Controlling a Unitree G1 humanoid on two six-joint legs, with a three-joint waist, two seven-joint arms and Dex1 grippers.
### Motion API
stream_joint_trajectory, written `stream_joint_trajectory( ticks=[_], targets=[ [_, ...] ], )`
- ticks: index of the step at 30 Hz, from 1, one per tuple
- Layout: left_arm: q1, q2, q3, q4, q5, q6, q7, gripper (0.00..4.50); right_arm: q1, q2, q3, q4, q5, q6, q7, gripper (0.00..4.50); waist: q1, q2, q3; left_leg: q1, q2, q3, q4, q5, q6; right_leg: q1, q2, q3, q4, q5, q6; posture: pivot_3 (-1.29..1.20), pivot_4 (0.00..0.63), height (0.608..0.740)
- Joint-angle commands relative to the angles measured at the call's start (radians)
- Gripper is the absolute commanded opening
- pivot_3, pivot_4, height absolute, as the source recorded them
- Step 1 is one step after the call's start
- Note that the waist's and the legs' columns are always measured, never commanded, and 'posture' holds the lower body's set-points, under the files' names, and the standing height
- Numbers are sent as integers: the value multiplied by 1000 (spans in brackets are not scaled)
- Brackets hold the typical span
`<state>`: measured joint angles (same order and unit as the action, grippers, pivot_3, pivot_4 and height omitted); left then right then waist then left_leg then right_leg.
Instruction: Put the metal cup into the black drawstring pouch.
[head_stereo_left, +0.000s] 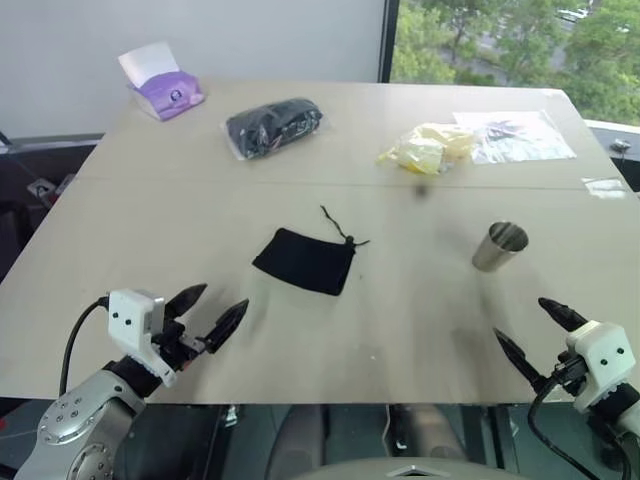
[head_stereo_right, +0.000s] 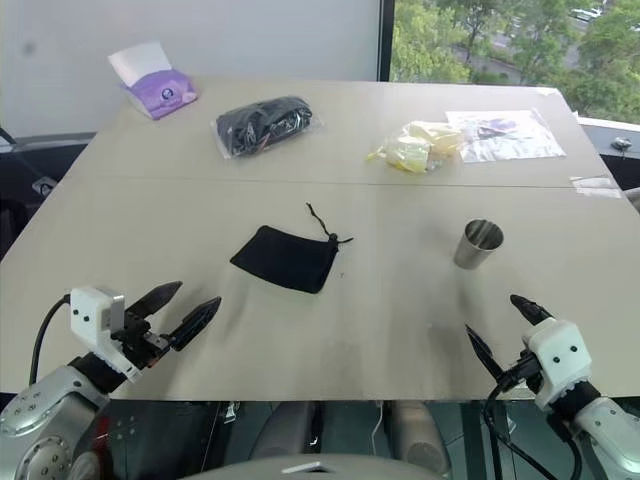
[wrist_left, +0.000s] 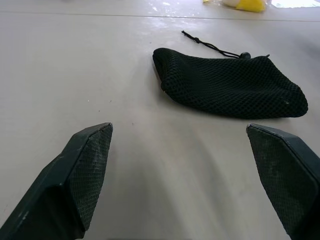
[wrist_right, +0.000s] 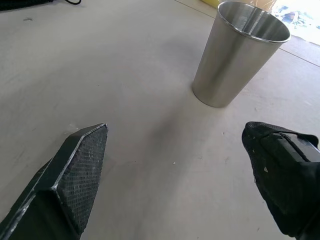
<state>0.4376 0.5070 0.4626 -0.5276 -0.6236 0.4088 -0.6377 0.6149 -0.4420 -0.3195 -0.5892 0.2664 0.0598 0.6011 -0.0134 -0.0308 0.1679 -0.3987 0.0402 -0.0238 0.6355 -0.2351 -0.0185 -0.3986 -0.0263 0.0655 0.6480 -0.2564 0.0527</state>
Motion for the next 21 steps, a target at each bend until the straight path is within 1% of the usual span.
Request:
stream_joint_trajectory(
  ticks=[1, 3, 5, 8, 9, 11, 13, 15, 16, 18, 19, 21],
  targets=[
    [-38, 15, 2, -15, -24, 8, 1, 4466, -7, -19, -34, -38, 38, -15, 16, 4500, 0, 0, 0, 0, 0, 0, 0, 0, 0, 0, 0, 0, 0, 0, 0, 0, 150, 740],
    [-81, 21, -32, -37, -32, 36, 24, 4466, -23, -38, -33, -79, 74, 14, 31, 4500, 1, 1, 0, 0, 0, -1, -1, 0, 0, 0, 1, -1, 0, 0, 0, 0, 150, 740],
    [-116, 30, -72, -65, 10, 59, 62, 4466, -35, -49, -15, -107, 89, 37, 33, 4500, 2, 1, 0, 0, 0, -1, 0, 0, 0, 1, 1, -1, 0, 0, 1, 0, 150, 740],
    [-179, 32, -101, -110, -20, 144, 139, 4466, -55, -63, 5, -138, 107, 73, 29, 4500, 1, 0, 0, 1, 0, -1, 1, 0, 0, 2, 1, 0, 0, 0, 1, 0, 150, 740],
    [-200, 45, -119, -129, -26, 190, 164, 4466, -64, -67, 12, -144, 109, 82, 29, 4500, 1, 0, 0, 0, 0, -2, 2, 0, 0, 2, 2, 0, 0, 0, 1, 0, 150, 740],
    [-251, 106, -183, -187, 29, 301, 231, 4466, -80, -76, 28, -147, 113, 92, 38, 4500, 1, -1, 0, 1, 0, -2, 3, 0, 0, 2, 2, 0, 1, 0, 1, 0, 150, 740],
    [-349, 168, -255, -226, 19, 463, 288, 4466, -88, -81, 43, -141, 114, 91, 49, 4500, 3, -1, 0, 1, 0, -3, 3, 0, 0, 2, 3, 0, 3, 0, 1, 0, 150, 740],
    [-458, 203, -315, -225, -30, 600, 302, 4466, -93, -84, 56, -137, 107, 85, 55, 4500, 4, 0, 0, 1, -1, -4, 3, 0, 0, 2, 3, 0, 4, 0, 1, 0, 150, 740],
    [-510, 203, -336, -213, -40, 647, 311, 4466, -97, -82, 63, -139, 101, 86, 51, 4500, 3, 0, 0, 1, -1, -5, 4, 0, 0, 2, 4, 0, 6, 0, 1, 0, 150, 740],
    [-624, 197, -425, -172, -12, 723, 334, 4466, -102, -77, 77, -140, 95, 84, 42, 4500, 0, 0, 0, 1, -1, -4, 4, 0, 0, 3, 4, 1, 6, 0, 1, 0, 150, 740],
    [-686, 173, -470, -136, -1, 785, 358, 4466, -102, -74, 82, -139, 91, 78, 40, 4500, 0, 0, 0, 1, -1, -5, 4, 0, 0, 2, 4, 0, 6, 0, 1, 0, 150, 740],
    [-762, 132, -519, -82, 9, 868, 391, 4466, -102, -70, 87, -137, 88, 72, 36, 4500, 0, 0, 0, 0, -1, -6, 4, 0, 0, 2, 5, 0, 7, 0, 2, 0, 150, 740]
  ],
)
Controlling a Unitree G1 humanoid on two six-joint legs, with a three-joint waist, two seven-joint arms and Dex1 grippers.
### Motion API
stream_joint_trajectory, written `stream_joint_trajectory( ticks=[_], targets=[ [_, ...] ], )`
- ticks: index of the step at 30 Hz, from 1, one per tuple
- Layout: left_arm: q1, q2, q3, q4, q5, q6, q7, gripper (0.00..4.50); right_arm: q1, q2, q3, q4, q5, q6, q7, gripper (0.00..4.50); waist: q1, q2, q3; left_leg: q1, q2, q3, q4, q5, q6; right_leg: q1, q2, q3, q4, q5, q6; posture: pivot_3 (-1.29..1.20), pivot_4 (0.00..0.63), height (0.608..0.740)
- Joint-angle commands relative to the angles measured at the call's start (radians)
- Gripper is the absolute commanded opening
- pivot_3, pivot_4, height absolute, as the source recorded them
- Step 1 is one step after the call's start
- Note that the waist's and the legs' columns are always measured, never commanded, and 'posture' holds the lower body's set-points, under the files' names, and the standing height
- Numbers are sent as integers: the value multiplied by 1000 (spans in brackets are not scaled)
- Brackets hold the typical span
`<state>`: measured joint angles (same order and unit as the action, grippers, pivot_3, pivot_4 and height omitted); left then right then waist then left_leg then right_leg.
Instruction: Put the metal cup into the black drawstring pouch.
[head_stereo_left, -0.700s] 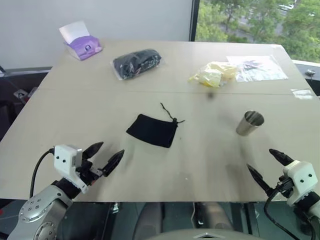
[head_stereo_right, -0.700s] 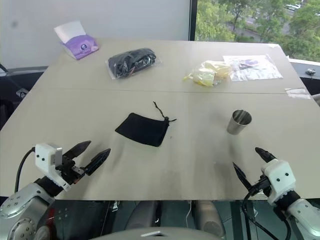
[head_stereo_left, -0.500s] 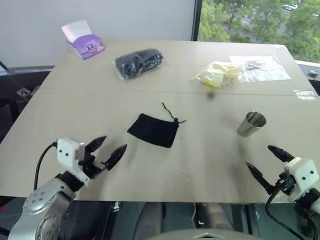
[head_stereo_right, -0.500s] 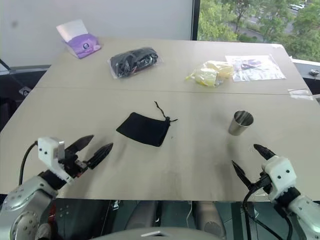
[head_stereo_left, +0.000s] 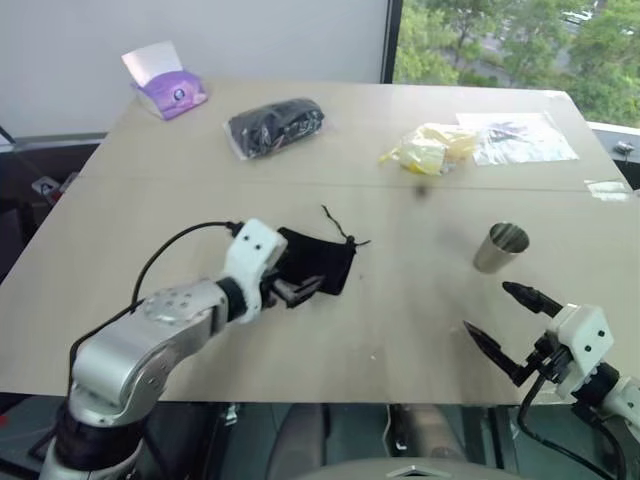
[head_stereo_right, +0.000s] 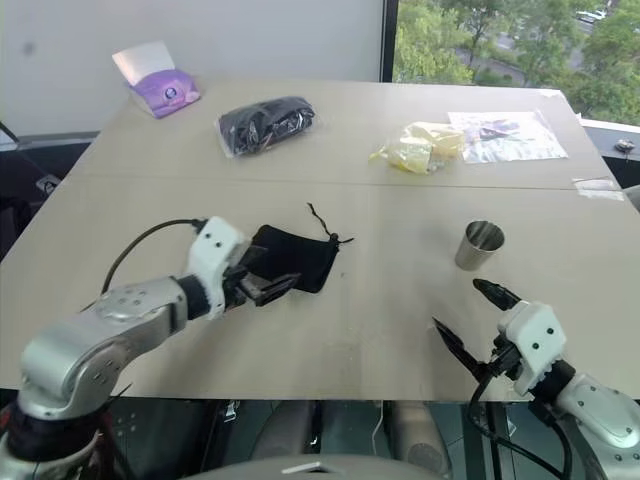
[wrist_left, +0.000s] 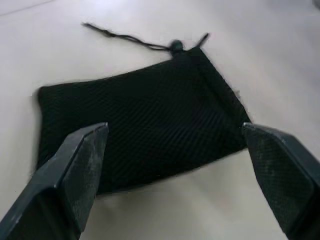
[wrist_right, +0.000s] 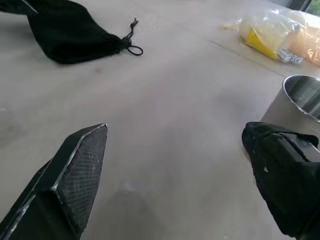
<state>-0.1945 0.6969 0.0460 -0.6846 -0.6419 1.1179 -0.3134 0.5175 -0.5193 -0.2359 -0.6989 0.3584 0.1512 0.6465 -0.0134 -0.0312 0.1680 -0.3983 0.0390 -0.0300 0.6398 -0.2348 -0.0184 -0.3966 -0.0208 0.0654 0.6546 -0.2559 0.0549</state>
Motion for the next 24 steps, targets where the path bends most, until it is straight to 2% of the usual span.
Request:
stream_joint_trajectory(
  ticks=[1, 2, 3, 4, 6, 9, 10, 12, 14, 16, 19, 21, 23, 24],
  targets=[
    [-159, -68, -127, 103, 42, 176, 76, 4466, -4, 11, 12, -29, -11, -21, -14, 4500, 0, 0, 0, 0, 0, 0, 0, 0, 0, 0, 0, 0, 1, 0, 0, 0, 150, 740],
    [-193, -73, -170, 134, 63, 210, 85, 4466, -3, 14, 20, -30, -21, -26, -19, 4500, -2, 0, 0, 1, 0, 0, 1, 0, 0, 0, 1, 0, 2, 0, 0, 0, 150, 740],
    [-224, -76, -218, 160, 79, 240, 88, 3965, -1, 21, 25, -32, -29, -30, -26, 4500, -1, 0, 0, 1, 0, -1, 1, 0, 0, 0, 1, 0, 2, 0, 0, 0, 150, 740],
    [-249, -82, -245, 180, 89, 260, 87, 3662, 0, 27, 30, -38, -33, -32, -32, 4500, -3, 0, 0, 1, 0, -1, 1, 0, 0, 0, 2, 0, 3, 0, 1, 0, 150, 740],
    [-281, -55, -309, 205, 120, 241, 57, 2620, 0, 40, 41, -48, -39, -32, -47, 4500, -1, 0, 0, 1, 0, -2, 1, 0, 0, 0, 2, 0, 3, 0, 1, 0, 150, 740],
    [-300, 5, -369, 241, 169, 155, -13, 1330, -3, 59, 59, -55, -55, -36, -66, 4500, -2, 1, -1, 1, 0, -1, 1, 0, 0, 0, 2, 1, 3, 0, 0, 0, 150, 740],
    [-308, 29, -384, 253, 189, 115, -42, 755, -2, 64, 63, -56, -61, -38, -71, 4500, -1, 1, -1, 1, 0, -1, 1, 0, 0, 0, 2, 1, 3, -1, -1, 0, 150, 740],
    [-318, 74, -408, 275, 231, 19, -104, 31, -4, 75, 73, -59, -67, -39, -84, 4500, 0, 1, -1, 1, 0, -1, 1, 0, 0, 0, 2, 1, 3, -1, -1, 0, 150, 740],
    [-343, 146, -430, 348, 302, -194, -242, 31, -10, 85, 89, -64, -78, -34, -97, 4500, -1, 1, -1, 1, 0, -1, 1, 0, 0, 0, 2, 1, 3, -1, -1, 0, 150, 740],
    [-378, 207, -424, 532, 363, -591, -507, 31, -20, 93, 107, -70, -85, -31, -108, 4500, 0, 1, 0, 1, 1, -1, 1, 0, 0, 0, 2, 1, 3, -1, -1, 0, 150, 740],
    [-451, 220, -432, 832, 445, -1014, -738, 31, -40, 97, 119, -69, -92, -30, -117, 4500, 3, 1, 0, 0, 1, -1, 2, 0, -1, -1, 2, 0, 3, 0, -2, 0, 150, 740],
    [-517, 178, -440, 998, 478, -1146, -813, 31, -52, 96, 125, -63, -94, -29, -120, 4500, 4, 1, 0, 0, 0, 0, 2, 0, -1, -1, 2, 1, 2, 0, -2, 0, 150, 740],
    [-562, 138, -424, 1103, 458, -1151, -889, 31, -57, 98, 131, -65, -91, -24, -124, 4500, 12, 1, 0, -1, 0, 1, 2, 0, 0, -1, 1, 2, 1, 0, -2, 0, 150, 740],
    [-574, 123, -413, 1144, 451, -1170, -933, 556, -58, 98, 135, -69, -92, -20, -125, 4500, 11, 0, 0, -3, 0, 0, 3, 0, 0, -1, 2, 2, 1, 0, -2, 0, 150, 740]
  ],
)
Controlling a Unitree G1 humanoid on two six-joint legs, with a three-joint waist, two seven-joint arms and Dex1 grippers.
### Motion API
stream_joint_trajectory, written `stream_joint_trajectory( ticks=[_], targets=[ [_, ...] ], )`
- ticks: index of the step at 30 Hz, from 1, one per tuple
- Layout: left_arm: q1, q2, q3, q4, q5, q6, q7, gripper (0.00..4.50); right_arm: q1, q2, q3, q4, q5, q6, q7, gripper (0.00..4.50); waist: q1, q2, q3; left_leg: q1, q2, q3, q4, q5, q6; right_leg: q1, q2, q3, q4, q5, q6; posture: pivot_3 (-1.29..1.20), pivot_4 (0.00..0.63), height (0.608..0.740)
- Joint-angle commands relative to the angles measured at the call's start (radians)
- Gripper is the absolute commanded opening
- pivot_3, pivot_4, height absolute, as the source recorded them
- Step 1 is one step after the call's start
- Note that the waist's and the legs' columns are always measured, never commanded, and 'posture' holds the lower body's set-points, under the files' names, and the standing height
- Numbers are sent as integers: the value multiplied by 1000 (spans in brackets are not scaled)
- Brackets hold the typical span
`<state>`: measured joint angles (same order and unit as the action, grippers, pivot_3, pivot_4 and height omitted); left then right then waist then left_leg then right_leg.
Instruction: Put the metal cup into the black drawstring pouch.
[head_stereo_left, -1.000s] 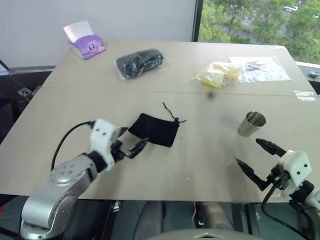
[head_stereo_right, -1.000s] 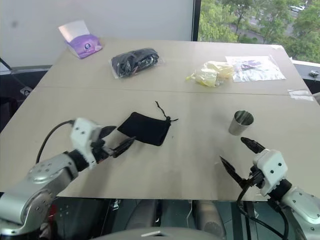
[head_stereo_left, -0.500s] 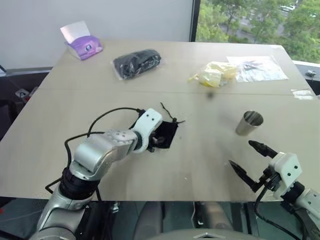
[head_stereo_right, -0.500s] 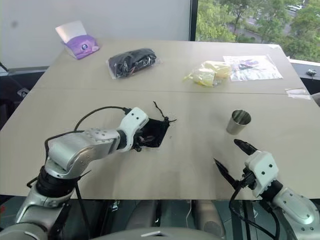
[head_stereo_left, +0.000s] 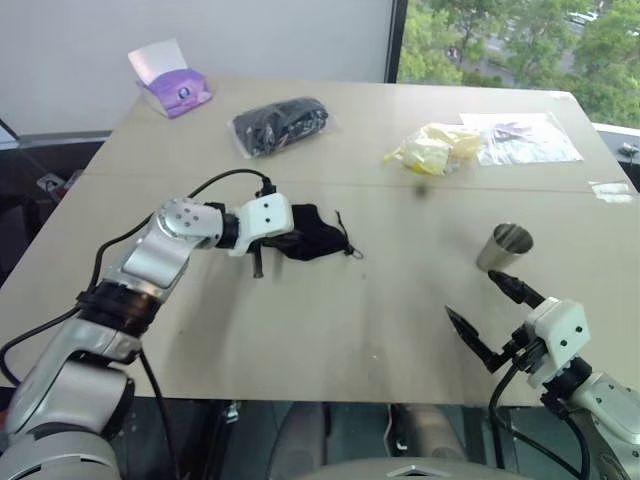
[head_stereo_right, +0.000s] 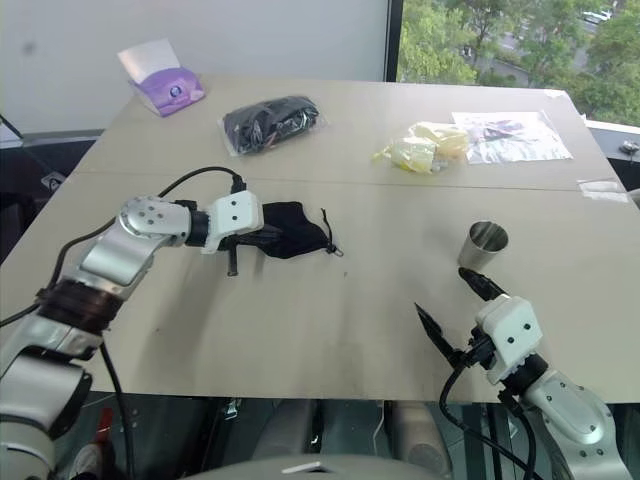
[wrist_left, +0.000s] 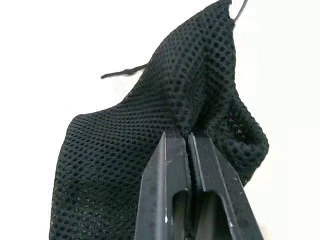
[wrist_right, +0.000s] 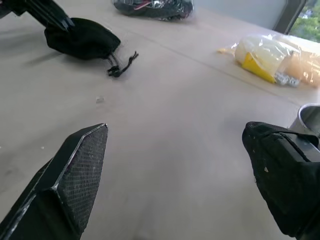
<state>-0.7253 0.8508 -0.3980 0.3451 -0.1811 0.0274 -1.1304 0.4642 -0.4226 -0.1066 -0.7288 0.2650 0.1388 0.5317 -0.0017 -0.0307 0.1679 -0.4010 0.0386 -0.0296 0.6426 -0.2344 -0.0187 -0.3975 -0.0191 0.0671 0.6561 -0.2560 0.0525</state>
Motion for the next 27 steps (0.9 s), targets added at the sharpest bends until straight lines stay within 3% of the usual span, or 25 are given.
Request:
stream_joint_trajectory(
  ticks=[1, 5, 6, 8, 12, 15, 19, 23, 27],
  targets=[
    [-51, -44, 46, 143, -14, -95, -142, 857, -6, 1, 10, -43, 1, -5, -12, 4500, -3, 0, 0, -1, 0, 0, 1, 0, 0, 0, 1, 0, 0, 0, 1, 0, 150, 740],
    [-20, -51, 148, 63, -52, 37, -88, 2681, 3, -14, 25, -76, 12, 7, 2, 4500, -11, -1, 1, -3, 0, -1, 1, 0, 0, -3, 1, 0, 1, 2, 3, 0, 150, 740],
    [13, -30, 173, -7, -79, 126, -85, 3382, 10, -22, 29, -83, 18, 9, 13, 4500, -13, -1, 1, -7, 1, -2, 1, 0, 0, -6, 1, -1, 2, 2, 3, 0, 150, 740],
    [113, 22, 239, -210, -188, 347, -80, 4164, 23, -42, 35, -90, 26, 6, 40, 4500, -29, -1, 1, -12, 1, -3, 4, 0, 0, -11, 2, -1, 5, 3, 3, 0, 150, 740],
    [224, 23, 315, -608, -240, 781, 178, 4164, 28, -69, 35, -92, 42, 6, 62, 4500, -29, 0, 1, -14, 2, -4, 5, 0, 0, -12, 1, -2, 6, 3, 3, 0, 150, 740],
    [222, -9, 300, -733, -257, 958, 277, 4164, 19, -85, 39, -96, 56, 15, 73, 4500, -12, -1, 0, -14, 1, -5, 8, 0, 0, -11, 1, -3, 6, 1, 6, 0, 150, 740],
    [222, -63, 144, -811, -83, 981, 467, 4164, 7, -101, 20, -78, 68, 10, 83, 4500, -10, -1, 0, -9, 0, -6, 11, 0, 0, -6, 2, -1, 7, -1, 4, 0, 150, 740],
    [233, -70, 91, -806, 5, 948, 536, 4164, 1, -104, 20, -79, 71, 15, 74, 4500, -13, -1, 0, -6, 0, -5, 11, 0, 0, -3, 3, 1, 7, -1, 5, 0, 150, 740],
    [243, -126, 76, -731, 56, 877, 581, 2918, -3, -98, 37, -75, 59, 11, 64, 4500, -10, -1, 0, -6, 0, -5, 9, 0, 0, -3, 3, 1, 7, 2, 5, 0, 150, 740]
  ],
)
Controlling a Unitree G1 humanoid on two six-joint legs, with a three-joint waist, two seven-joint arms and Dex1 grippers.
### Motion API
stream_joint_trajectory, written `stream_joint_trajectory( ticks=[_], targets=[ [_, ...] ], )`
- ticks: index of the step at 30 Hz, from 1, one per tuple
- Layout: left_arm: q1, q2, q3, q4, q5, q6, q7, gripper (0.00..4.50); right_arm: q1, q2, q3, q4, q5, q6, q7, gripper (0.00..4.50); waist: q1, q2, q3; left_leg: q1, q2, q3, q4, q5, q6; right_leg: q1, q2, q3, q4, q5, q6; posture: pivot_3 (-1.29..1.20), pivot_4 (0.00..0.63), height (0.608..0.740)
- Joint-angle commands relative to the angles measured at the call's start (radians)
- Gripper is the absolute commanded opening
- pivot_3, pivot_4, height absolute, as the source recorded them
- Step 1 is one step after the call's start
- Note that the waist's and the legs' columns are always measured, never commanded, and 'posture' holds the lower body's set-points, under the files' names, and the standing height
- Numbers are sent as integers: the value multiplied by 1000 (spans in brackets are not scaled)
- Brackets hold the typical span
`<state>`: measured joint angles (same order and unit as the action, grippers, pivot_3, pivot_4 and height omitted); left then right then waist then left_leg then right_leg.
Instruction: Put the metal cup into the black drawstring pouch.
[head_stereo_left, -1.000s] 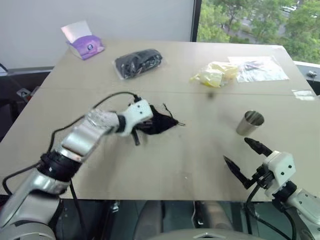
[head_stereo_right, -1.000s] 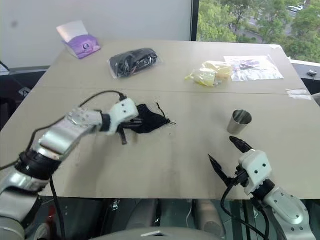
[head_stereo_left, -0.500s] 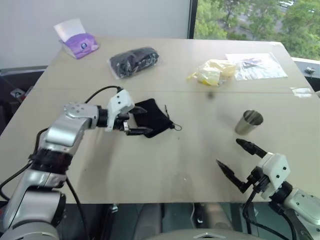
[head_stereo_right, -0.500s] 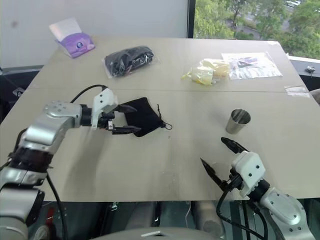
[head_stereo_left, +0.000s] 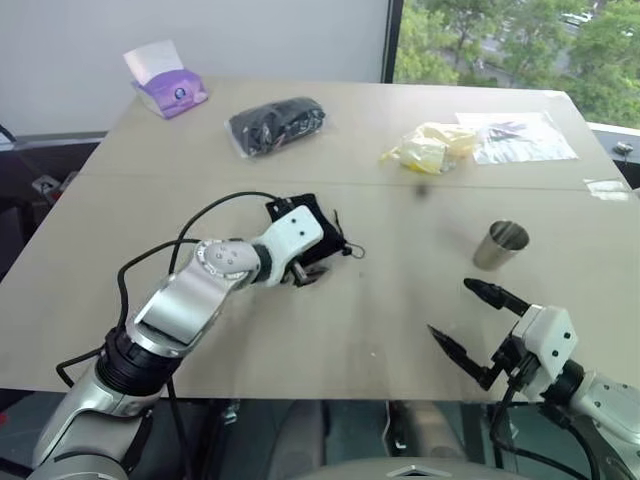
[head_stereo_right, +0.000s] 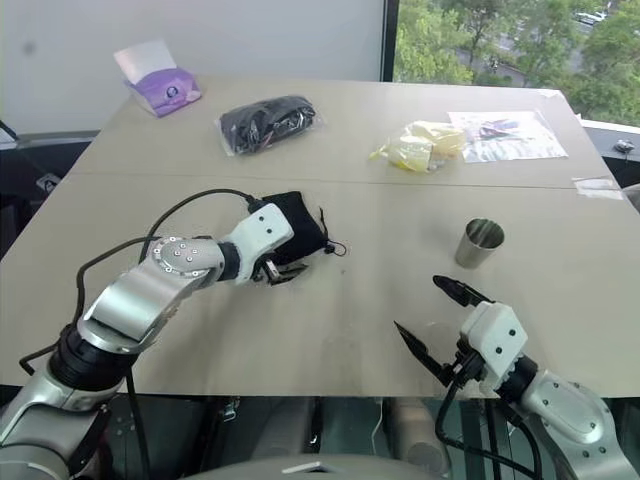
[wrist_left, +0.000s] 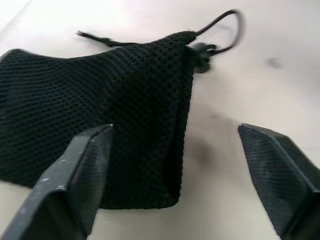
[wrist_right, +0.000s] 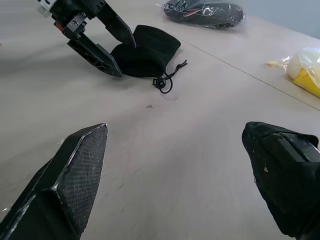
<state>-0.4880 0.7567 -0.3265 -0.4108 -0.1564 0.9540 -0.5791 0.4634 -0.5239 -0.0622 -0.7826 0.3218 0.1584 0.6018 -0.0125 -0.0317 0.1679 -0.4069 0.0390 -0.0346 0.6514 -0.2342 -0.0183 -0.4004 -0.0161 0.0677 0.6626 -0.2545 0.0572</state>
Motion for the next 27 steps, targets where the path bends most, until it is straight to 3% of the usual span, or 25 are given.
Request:
stream_joint_trajectory(
  ticks=[1, 4, 5, 6, 15, 18, 20, 27],
  targets=[
    [5, -46, 11, 41, 33, -59, 31, 2325, -2, 6, -4, -22, -2, -9, -11, 4500, 2, 0, 0, 0, 0, 0, 0, 0, 0, 0, 0, 0, 0, 1, -1, 0, 150, 740],
    [-11, -72, 66, 53, -12, -33, -3, 896, 6, 13, -12, -28, -5, -9, -26, 4500, 2, 0, 0, -2, 0, 0, 0, 0, 0, -1, 0, 0, -1, 1, -1, 0, 150, 740],
    [-17, -73, 91, 58, -36, -17, -22, 809, 7, 13, -12, -28, -6, -9, -27, 4500, 1, 0, 0, -2, 0, 0, 0, 0, 0, -1, 0, 0, -1, 1, -1, 0, 150, 740],
    [-24, -70, 118, 69, -61, -4, -43, 70, 7, 13, -10, -24, -9, -11, -28, 4500, 1, 0, 0, -2, 0, 0, 0, 0, 0, -1, 0, 0, -1, 1, -1, 0, 150, 740],
    [-95, 5, 248, 255, -182, -11, -229, 30, -60, 35, 27, -15, -79, 60, -104, 4500, -2, 0, 0, 0, 0, 0, 0, 0, 0, 0, 0, 0, 0, 0, -1, 0, 150, 740],
    [-125, 20, 243, 273, -184, -32, -259, 30, -148, 5, 12, -94, -90, 232, -160, 4500, 0, 0, 0, -1, 0, 0, 1, 0, 0, -1, 0, 0, 0, 1, -1, 0, 150, 740],
    [-134, 17, 239, 252, -189, -25, -260, 30, -225, -37, -49, -142, -19, 363, -161, 4500, 1, 0, 0, -3, -1, -1, 2, 0, 0, -2, 0, -1, 0, 2, -1, 0, 150, 740],
    [-136, -30, 235, 189, -186, 4, -199, 30, -444, -269, -193, -109, 79, 780, -119, 4500, 3, 0, 0, -5, -1, -3, 1, 0, 0, -2, -1, -3, 0, 2, -1, 0, 150, 740]
  ],
)
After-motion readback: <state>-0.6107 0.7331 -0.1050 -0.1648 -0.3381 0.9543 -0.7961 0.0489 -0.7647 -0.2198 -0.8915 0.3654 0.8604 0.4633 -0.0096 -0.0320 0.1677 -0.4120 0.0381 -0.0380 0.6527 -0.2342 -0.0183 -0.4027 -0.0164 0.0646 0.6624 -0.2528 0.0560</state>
